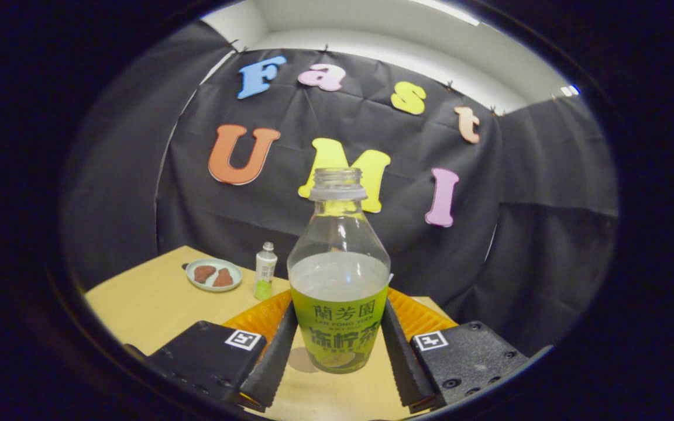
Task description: Take the bottle from table, then pour the juice into the cup, finally place the bottle on the coaster
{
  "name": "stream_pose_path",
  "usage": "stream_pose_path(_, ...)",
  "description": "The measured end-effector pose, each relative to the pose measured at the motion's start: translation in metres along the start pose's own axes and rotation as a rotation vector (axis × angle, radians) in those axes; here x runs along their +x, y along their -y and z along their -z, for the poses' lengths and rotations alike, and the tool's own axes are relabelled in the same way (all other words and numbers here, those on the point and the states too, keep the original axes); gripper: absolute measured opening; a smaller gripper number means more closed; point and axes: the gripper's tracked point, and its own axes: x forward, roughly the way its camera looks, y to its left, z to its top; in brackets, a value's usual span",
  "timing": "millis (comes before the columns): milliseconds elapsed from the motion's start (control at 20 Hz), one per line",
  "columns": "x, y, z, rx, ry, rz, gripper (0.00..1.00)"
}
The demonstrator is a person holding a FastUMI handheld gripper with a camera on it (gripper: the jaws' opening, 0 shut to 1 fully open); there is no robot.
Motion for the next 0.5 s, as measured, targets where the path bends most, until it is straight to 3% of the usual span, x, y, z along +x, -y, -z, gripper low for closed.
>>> stream_pose_path(150, 0.013, 0.008, 0.003, 0.099, -0.002, -0.037, 0.79)
stream_pose_path(500, 0.066, 0.007, 0.052, 0.103, -0.056, -0.090, 0.80)
